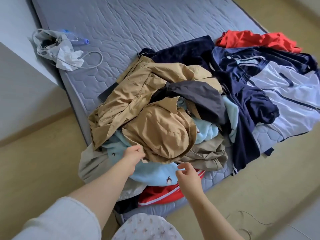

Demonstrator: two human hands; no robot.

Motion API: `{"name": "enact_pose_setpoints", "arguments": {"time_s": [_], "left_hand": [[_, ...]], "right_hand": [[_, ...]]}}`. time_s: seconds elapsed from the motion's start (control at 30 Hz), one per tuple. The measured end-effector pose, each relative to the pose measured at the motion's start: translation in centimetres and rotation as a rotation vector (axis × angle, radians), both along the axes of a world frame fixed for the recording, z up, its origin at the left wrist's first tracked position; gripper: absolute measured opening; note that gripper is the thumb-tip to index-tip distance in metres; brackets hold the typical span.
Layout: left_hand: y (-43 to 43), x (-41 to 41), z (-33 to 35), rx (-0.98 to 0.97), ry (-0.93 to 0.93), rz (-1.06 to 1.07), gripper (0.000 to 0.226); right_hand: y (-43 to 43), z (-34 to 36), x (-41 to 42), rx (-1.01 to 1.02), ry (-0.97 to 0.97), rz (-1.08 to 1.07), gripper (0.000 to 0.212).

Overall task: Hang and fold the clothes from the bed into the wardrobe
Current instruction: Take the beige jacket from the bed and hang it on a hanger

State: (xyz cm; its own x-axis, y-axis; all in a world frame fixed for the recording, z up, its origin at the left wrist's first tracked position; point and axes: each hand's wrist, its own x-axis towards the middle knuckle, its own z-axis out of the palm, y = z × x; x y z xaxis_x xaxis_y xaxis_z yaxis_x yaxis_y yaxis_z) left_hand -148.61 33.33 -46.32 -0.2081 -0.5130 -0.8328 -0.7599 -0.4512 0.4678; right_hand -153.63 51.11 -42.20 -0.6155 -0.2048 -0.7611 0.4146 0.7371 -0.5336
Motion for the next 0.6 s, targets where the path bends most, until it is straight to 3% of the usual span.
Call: {"name": "enact_pose_setpoints", "arguments": {"time_s": [0.07,0.13,0.3,0.43,0.6], "left_hand": [[-0.8,0.8,0.2,-0.13,0.026,0.211,0.02],[-1.9,1.5,0.8,-0.106,0.049,0.351,0.013],[-4.2,2.4,4.1,-0.036,0.231,0.374,0.026],[-5.2,4.5,8.8,0.019,0.374,0.348,0.027],[-7.1,7.7,15.6,0.087,0.601,0.366,0.025]], "right_hand": [[-0.6,0.5,0.0,-0.009,0.008,0.01,0.019],[-1.3,1.1,0.2,-0.018,0.021,0.024,0.018],[-3.4,3.4,1.9,-0.084,0.059,0.037,0.022],[-4.9,4.9,3.1,-0.152,0.147,0.049,0.041],[-7.3,7.1,4.6,-0.203,0.317,0.175,0.087]]}}
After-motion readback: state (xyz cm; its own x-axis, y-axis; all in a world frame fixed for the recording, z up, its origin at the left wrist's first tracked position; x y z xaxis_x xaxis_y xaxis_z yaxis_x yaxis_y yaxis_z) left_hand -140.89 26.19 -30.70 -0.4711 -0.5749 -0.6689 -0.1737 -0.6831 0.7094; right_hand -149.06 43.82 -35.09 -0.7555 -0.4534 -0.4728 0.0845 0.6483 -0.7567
